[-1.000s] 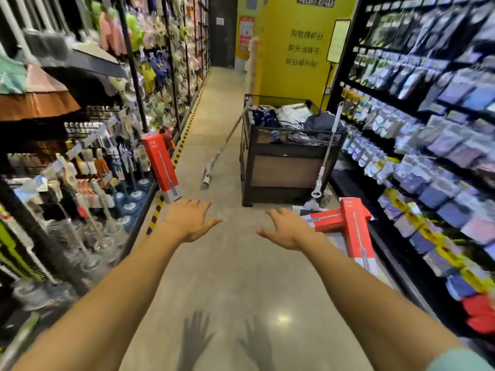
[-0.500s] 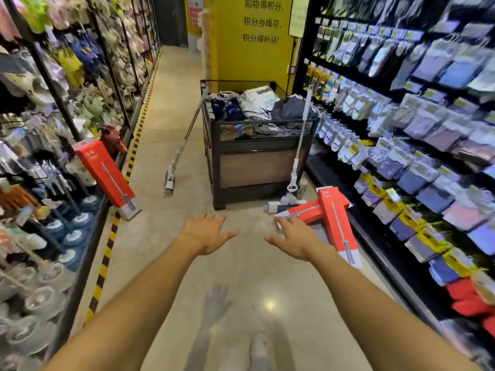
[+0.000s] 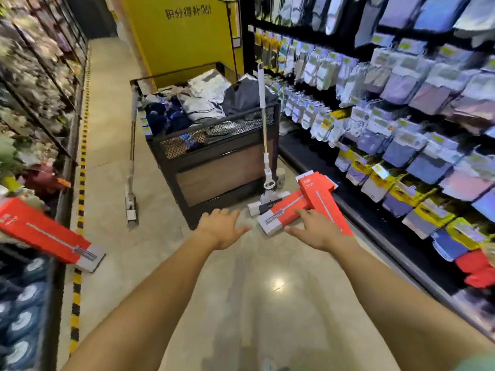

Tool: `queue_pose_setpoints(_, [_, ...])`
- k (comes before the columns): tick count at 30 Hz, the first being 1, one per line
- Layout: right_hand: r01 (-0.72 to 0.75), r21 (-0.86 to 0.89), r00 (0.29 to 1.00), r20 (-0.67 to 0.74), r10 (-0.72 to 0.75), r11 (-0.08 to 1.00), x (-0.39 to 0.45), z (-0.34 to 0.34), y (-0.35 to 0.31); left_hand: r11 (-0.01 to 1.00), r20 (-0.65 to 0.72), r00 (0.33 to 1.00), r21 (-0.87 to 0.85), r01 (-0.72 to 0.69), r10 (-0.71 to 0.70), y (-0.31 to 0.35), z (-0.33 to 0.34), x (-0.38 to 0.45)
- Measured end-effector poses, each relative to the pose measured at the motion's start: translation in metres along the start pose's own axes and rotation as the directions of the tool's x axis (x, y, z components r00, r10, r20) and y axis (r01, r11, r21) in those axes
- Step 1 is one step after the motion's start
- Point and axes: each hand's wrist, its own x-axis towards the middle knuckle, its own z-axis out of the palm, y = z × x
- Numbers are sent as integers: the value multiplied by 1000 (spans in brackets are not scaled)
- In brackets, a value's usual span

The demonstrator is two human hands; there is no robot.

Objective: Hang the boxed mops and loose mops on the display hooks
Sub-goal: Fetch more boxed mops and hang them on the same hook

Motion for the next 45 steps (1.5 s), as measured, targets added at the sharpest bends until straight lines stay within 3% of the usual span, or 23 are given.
queue_pose_setpoints(11, [-171, 30, 985, 6, 171, 985, 105, -47, 72, 980, 23, 981, 41, -194, 193, 39, -41, 189])
queue_pose_setpoints(20, [-336, 3, 942, 28, 335, 942, 200, -107, 124, 938, 11, 938, -30, -345, 346, 79, -83, 347])
queue_pose_setpoints(31, [-376, 1, 924, 70, 375, 927, 319, -151, 193, 929, 106, 933, -183, -322, 345, 102, -101, 477])
queue_pose_setpoints(45, [-203, -20, 953, 225, 202, 979, 472, -189, 327, 962, 246, 954, -250, -111, 174, 182, -105, 606])
